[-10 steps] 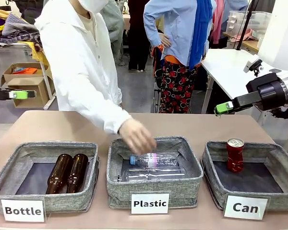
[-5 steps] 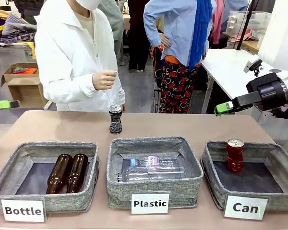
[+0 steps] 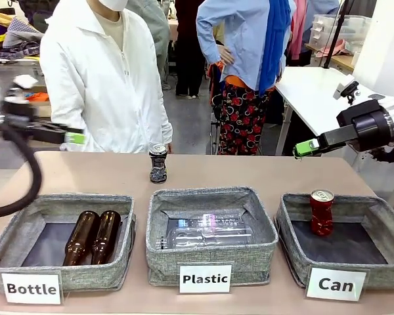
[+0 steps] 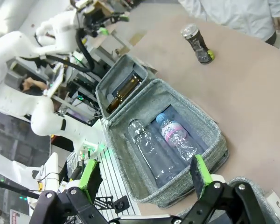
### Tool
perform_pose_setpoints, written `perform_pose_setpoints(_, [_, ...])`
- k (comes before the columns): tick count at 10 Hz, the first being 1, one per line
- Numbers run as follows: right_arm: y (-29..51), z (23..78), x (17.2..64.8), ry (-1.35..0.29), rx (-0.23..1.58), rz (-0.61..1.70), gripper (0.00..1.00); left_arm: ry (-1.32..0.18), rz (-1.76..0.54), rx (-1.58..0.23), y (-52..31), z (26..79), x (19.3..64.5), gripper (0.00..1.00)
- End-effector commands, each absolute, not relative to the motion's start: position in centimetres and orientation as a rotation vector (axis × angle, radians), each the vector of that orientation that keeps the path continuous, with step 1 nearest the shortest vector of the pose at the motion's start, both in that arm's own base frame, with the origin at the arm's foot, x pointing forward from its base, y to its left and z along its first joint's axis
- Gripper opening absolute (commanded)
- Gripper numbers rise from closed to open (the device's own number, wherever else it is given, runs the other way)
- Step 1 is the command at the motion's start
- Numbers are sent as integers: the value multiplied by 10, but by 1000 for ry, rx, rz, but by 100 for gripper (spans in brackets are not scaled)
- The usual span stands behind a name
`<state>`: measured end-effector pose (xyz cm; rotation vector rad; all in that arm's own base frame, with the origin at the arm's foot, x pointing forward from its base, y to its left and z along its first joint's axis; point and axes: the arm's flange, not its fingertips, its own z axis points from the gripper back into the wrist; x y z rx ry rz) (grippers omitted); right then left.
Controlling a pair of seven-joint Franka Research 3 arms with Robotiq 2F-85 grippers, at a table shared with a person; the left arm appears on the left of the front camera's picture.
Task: Sort the can waste into the basket.
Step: Pick up the can waste from the table and place it in the right Fabric basket.
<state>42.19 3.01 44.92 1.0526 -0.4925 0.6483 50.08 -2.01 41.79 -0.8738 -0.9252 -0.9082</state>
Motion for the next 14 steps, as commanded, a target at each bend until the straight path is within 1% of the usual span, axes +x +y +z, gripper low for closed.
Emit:
perform_pose_setpoints(1, [30,451,420,-490,1047,656,100,-872,-1000,-777,-59,417,533,100])
perform_pose_setpoints(2, [30,451,420,-490,1047,656,100,-834,-1088,-802,-82,416,546,100])
perform_pose_setpoints(3, [30,451,420,-490,1047,656,100,-817,-1125,-761,-100,412,562,100])
perform_pose_setpoints(5, [30,451,420,-490,1047,656,100,-810,-1227,-771,-116,399,584,100])
perform_pose_setpoints(7, [30,451,420,-490,1047,656,100,-839,-1185,-735,-123,375,605,100])
perform_pose_setpoints(9, [30,451,420,-490,1047,656,100,-798,-1186,-691,-131,351,625,100])
perform_pose_setpoints(14, [30,451,420,-490,1047,656,100,-744,-1236,-657,-155,311,647,100])
